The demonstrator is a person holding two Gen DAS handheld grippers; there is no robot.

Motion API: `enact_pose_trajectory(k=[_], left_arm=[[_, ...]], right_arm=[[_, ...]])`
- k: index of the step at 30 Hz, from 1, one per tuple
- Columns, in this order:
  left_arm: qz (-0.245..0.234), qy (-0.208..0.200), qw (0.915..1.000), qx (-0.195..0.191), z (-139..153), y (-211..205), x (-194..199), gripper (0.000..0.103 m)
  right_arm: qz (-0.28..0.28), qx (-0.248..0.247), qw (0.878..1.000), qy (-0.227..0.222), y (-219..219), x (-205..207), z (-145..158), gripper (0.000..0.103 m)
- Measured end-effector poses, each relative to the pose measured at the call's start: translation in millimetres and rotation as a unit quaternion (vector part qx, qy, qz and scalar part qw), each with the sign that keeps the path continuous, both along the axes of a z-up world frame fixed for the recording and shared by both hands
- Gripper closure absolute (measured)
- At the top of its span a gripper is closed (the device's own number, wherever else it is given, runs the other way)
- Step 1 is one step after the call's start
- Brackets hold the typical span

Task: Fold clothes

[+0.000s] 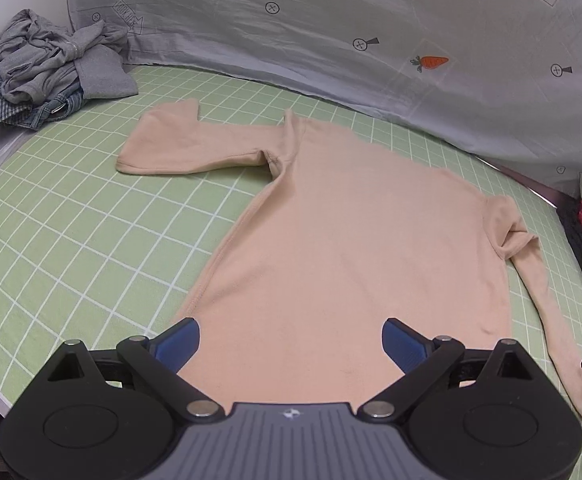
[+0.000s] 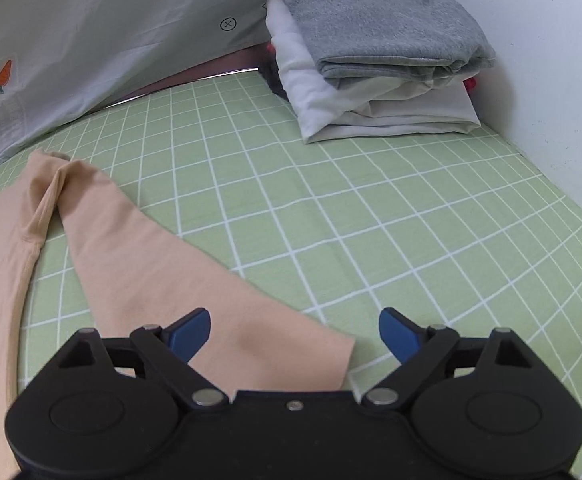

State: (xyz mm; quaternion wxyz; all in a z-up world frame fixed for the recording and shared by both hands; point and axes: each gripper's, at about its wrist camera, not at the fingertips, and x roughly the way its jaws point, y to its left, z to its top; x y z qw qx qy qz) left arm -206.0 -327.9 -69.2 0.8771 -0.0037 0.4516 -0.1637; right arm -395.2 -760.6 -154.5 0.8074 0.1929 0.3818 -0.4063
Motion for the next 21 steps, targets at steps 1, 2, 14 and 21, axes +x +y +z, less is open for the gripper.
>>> enact_pose_trajectory(k=[1, 2, 14, 21], left_arm=[[-0.001, 0.0, 1.0, 0.001, 0, -1, -2, 0.005], [-0.002, 0.001, 1.0, 0.001, 1, -2, -3, 0.005], [-0.002, -0.011, 0.9999, -0.01, 12, -13, -4, 0.005], [0.021, -0.011, 0.9993, -0.029, 16, -5, -2, 0.005]], right_arm=[[0.002, 0.003, 1.0, 0.002, -2, -1, -2, 0.02], [0.003, 0.006, 1.0, 0.003, -4, -2, -3, 0.023], [0.038, 0.005, 0.999, -0.018, -8, -11, 2, 0.095], [-0.007, -0.139, 0.988, -0.066, -19, -27, 68, 0.096]])
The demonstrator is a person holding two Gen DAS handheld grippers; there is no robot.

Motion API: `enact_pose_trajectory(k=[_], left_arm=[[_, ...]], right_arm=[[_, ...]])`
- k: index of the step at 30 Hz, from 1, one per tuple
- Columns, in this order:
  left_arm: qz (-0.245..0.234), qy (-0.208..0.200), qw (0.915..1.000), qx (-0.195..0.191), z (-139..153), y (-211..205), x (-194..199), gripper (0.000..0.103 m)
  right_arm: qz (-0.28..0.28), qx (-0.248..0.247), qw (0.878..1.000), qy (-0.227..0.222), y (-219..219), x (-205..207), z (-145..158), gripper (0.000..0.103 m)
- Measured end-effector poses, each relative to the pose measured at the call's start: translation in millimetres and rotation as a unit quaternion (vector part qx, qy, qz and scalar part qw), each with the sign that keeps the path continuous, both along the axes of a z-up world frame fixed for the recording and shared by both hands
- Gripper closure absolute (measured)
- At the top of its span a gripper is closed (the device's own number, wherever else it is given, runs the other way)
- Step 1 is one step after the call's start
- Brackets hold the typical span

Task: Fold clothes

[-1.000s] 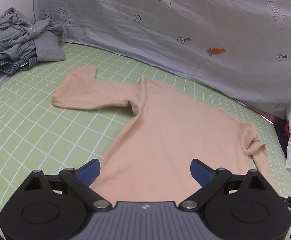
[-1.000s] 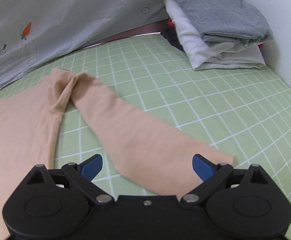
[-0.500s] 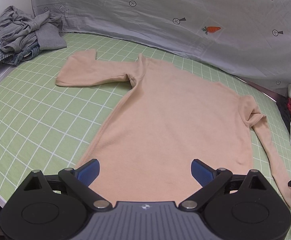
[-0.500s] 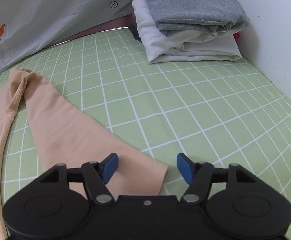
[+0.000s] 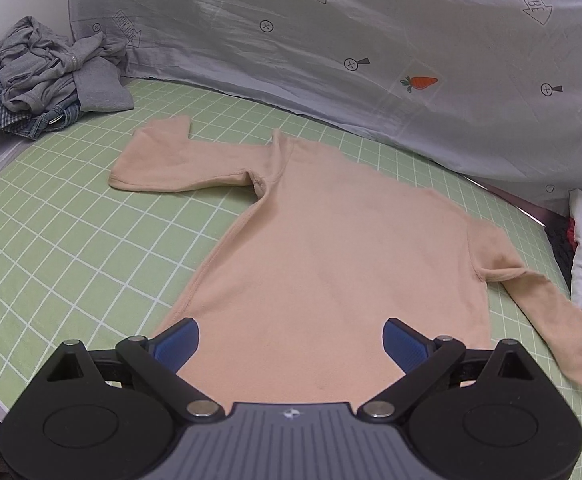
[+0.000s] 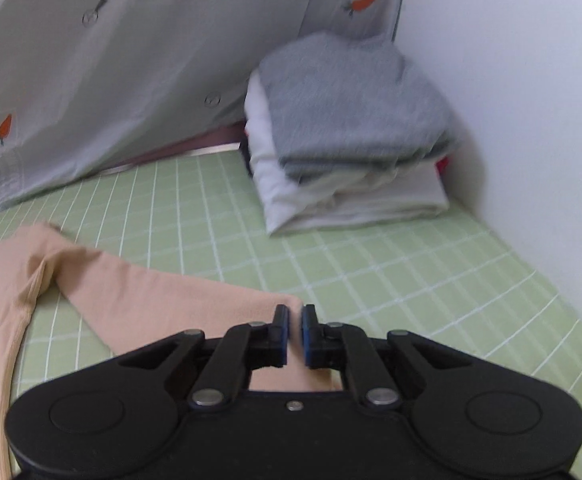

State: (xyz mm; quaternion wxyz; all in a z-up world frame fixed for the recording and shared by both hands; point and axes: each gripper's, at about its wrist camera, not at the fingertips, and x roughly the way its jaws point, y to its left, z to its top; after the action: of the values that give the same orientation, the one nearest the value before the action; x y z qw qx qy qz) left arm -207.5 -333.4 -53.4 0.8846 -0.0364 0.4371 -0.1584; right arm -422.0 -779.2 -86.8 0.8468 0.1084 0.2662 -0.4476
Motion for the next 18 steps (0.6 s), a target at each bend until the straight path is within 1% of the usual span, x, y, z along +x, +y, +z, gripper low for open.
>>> enact_pose_trajectory(k=[4, 6, 7, 9, 10, 11, 12, 13, 15, 18], left_arm=[[0.013, 0.009, 0.9999, -0.003, -4, 7, -1, 0.005], [0.018, 0.014, 0.9997, -0.005, -6, 10, -2, 0.005], [0.02, 0.017, 0.9996, -0.007, -7, 11, -2, 0.005], [0.022, 0.02, 0.9995, -0.008, -8, 13, -3, 0.005], [0.023, 0.02, 0.9995, -0.008, -8, 14, -3, 0.005], [0.023, 0.021, 0.9995, -0.008, -8, 14, -4, 0.005], [0.022, 0.022, 0.9995, -0.007, -8, 13, -4, 0.005], [0.02, 0.024, 0.9995, -0.006, -9, 13, -5, 0.005], [0.017, 0.026, 0.9995, -0.004, -9, 11, -6, 0.005], [0.013, 0.026, 0.9996, -0.003, -8, 9, -6, 0.005]], right_arm=[[0.005, -0.092, 0.996, -0.017, 32, -16, 30, 0.095], [0.024, -0.098, 0.994, 0.033, 48, -19, 11, 0.094], [0.024, -0.071, 0.996, 0.05, 52, -21, -3, 0.093], [0.019, 0.002, 0.997, 0.077, 54, -27, -32, 0.093], [0.015, 0.023, 0.997, 0.076, 58, -31, -39, 0.092], [0.011, 0.038, 0.997, 0.07, 63, -35, -43, 0.087], [0.007, 0.045, 0.997, 0.063, 66, -37, -43, 0.078], [0.003, 0.049, 0.997, 0.055, 68, -38, -42, 0.072], [-0.004, 0.059, 0.998, 0.038, 69, -39, -40, 0.07], [-0.01, 0.076, 0.997, 0.008, 63, -37, -35, 0.063]])
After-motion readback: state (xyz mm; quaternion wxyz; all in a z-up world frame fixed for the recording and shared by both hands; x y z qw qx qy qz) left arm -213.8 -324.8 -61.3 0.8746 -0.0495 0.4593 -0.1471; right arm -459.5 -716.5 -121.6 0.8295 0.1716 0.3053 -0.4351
